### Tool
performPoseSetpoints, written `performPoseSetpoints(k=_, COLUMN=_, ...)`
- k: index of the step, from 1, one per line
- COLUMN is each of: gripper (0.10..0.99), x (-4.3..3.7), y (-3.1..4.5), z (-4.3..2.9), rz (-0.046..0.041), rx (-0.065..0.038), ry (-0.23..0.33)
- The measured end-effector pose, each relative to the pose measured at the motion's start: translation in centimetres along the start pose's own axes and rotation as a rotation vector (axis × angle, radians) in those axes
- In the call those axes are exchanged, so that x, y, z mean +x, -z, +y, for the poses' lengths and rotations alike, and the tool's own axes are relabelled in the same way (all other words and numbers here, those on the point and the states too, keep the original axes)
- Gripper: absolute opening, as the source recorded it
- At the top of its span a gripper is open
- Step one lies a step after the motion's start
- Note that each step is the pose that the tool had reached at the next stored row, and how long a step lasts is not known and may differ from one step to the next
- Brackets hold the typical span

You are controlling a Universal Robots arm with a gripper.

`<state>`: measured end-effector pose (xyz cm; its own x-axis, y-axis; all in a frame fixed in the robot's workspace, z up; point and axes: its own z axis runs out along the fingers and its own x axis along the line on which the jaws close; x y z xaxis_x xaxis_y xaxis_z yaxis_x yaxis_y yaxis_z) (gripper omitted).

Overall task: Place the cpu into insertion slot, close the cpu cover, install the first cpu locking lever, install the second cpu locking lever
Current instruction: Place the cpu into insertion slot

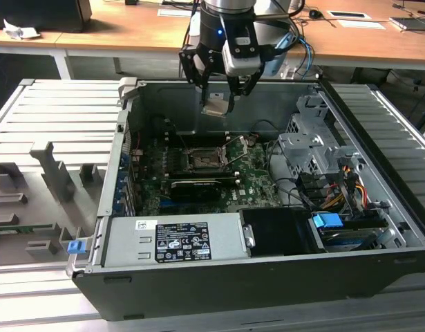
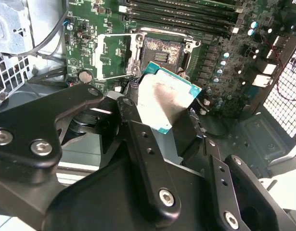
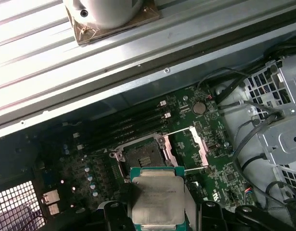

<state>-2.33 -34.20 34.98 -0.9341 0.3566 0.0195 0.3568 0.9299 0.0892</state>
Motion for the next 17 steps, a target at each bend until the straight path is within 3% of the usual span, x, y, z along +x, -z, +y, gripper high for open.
performPoseSetpoints(k=3, gripper=0.529, x=0.0, y=-0.05, z=0.0, rz=-0.0037, rx=-0.001, ry=-0.041)
performPoseSetpoints(k=12, gripper=0.529, x=-0.01, y=-0.42, z=-0.04, rz=-0.0044, rx=-0.001, ry=-0.048)
performPoseSetpoints(k=17, gripper=0.529, x=-0.01, y=-0.47, z=-0.04, rz=-0.0081, rx=-0.002, ry=-0.09)
